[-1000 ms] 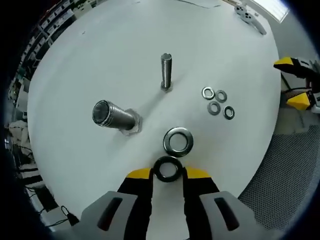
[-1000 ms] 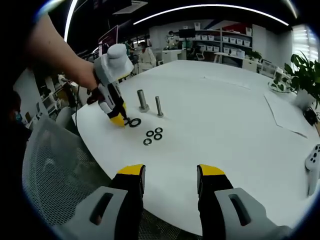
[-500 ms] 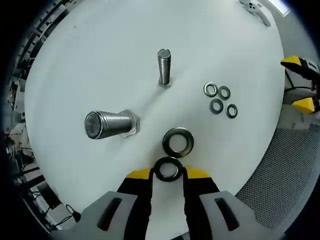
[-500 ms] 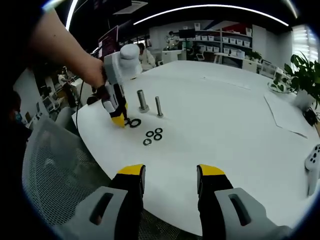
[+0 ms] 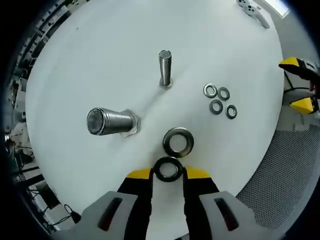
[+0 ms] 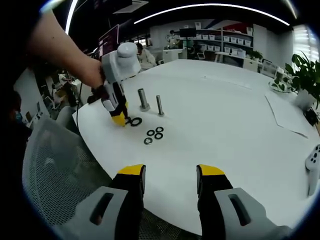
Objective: Place the washer onto the threaded stud by aligning its center hole with the stud, sliding it down to the base, and recovering from edge contact or off-axis alignment until the washer reaches the visible bottom stop.
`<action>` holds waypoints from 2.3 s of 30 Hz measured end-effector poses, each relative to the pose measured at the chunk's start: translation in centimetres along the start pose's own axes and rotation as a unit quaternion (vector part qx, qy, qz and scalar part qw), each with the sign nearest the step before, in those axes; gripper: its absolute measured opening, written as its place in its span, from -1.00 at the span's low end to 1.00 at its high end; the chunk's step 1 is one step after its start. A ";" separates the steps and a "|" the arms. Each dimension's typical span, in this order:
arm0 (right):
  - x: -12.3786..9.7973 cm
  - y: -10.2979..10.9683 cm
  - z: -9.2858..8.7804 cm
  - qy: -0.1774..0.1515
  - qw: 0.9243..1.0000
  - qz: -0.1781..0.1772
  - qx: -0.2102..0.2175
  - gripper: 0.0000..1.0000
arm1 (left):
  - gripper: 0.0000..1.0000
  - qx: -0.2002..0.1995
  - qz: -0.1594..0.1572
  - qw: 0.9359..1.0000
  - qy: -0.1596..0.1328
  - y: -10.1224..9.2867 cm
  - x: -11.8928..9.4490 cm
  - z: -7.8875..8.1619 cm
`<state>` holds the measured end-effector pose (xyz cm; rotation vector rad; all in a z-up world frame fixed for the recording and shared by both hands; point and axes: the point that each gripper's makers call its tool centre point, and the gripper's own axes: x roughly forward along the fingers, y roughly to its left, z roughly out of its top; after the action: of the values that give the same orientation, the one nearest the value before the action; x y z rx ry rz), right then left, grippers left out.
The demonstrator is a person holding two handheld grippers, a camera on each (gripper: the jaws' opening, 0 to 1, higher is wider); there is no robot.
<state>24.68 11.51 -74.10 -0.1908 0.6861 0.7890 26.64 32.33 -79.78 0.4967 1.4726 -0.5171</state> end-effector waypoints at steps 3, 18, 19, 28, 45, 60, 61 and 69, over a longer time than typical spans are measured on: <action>0.0 0.0 0.0 0.001 1.000 0.000 0.000 -0.13 | -0.59 -0.001 0.002 1.000 -0.005 0.1 0.0 -0.1; -0.1 -0.1 0.1 -0.002 1.000 -0.001 0.001 -0.14 | -0.62 -0.010 0.007 0.999 -0.031 0.0 -0.1 -0.1; -0.1 -0.1 0.0 -0.002 1.000 -0.002 0.001 -0.14 | -0.62 -0.009 0.006 0.999 -0.034 0.0 -0.1 -0.1; 0.0 -0.1 0.0 0.001 1.000 -0.002 0.001 -0.14 | -0.63 0.019 -0.002 0.999 -0.039 0.0 -0.2 -0.1; 0.0 0.0 0.0 0.001 1.000 -0.001 0.000 -0.14 | -0.63 0.030 -0.004 0.998 -0.061 0.2 -1.4 0.1; -0.1 0.0 0.1 -0.002 1.000 0.000 0.000 -0.14 | -0.63 0.027 -0.001 0.993 -0.116 1.8 -6.1 2.9; -0.1 0.0 0.1 -0.002 1.000 0.000 0.000 -0.14 | -0.63 0.031 0.000 0.992 -0.118 1.8 -6.4 3.1; -0.1 0.1 0.1 -0.002 1.000 0.002 -0.001 -0.14 | -0.63 0.042 0.001 0.991 -0.125 1.9 -8.2 4.8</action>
<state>24.63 11.56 -73.99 -0.1900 0.6823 0.7933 31.36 31.11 -71.36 0.4801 1.2149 -0.6190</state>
